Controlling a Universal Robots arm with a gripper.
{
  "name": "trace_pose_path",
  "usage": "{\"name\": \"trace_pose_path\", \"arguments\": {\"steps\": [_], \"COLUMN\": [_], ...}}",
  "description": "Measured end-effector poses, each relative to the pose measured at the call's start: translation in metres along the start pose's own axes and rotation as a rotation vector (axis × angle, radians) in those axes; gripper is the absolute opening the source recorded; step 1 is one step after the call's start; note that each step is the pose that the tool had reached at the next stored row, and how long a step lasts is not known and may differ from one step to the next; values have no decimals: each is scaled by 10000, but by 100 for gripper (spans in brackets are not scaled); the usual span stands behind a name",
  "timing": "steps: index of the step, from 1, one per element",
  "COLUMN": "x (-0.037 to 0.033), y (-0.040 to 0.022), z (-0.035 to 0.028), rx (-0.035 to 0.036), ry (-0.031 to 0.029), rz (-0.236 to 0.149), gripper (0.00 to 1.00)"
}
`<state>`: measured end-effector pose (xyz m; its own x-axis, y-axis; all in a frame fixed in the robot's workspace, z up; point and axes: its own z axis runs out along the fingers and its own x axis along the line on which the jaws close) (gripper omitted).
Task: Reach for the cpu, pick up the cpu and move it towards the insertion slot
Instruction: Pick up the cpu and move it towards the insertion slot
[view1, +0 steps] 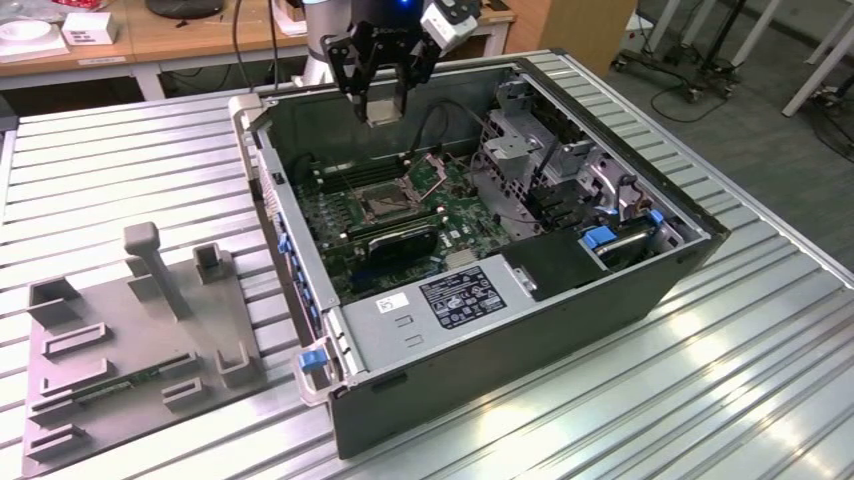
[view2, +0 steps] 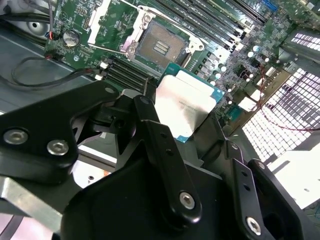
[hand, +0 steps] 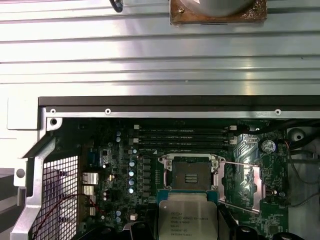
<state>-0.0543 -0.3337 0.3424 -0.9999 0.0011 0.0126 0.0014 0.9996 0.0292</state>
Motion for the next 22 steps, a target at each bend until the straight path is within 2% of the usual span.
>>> {"name": "trace_pose_path", "arguments": {"steps": [22], "x": [-105], "y": [104], "z": [31], "rx": [-2], "ry": [-1], "rz": [0], "gripper": [55]}}
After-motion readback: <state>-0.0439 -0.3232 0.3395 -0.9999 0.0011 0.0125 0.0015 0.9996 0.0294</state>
